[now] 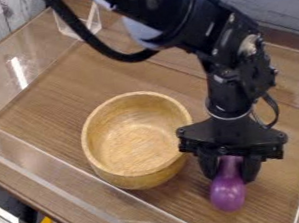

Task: Remove the purple eggplant from inside the brown bowl and put it on the table

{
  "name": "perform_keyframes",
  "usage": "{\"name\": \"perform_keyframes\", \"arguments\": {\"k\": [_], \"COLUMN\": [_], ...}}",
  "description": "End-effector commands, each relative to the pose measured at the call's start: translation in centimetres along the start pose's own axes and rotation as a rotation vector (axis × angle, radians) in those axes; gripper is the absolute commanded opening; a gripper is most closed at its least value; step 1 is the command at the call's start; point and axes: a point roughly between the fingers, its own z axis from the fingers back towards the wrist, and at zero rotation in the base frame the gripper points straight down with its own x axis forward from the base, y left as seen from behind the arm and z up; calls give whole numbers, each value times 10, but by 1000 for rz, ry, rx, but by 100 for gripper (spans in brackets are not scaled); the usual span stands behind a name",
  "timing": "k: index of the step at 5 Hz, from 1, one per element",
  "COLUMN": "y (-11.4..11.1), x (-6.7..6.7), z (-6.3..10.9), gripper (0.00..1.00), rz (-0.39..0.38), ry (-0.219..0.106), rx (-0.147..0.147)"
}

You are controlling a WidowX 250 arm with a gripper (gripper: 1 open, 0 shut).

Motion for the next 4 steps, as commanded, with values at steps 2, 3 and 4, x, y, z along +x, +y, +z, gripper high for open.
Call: {"name": "perform_keyframes", "arguments": {"k": [2,3,4], "y": [-2,-2,-3], "x": [7,8,9], "z": [7,7,7], "gripper": [0,0,0], "rz": [12,13,15], "ry": [-21,-22,-24], "rx": [-26,-30,-35]}}
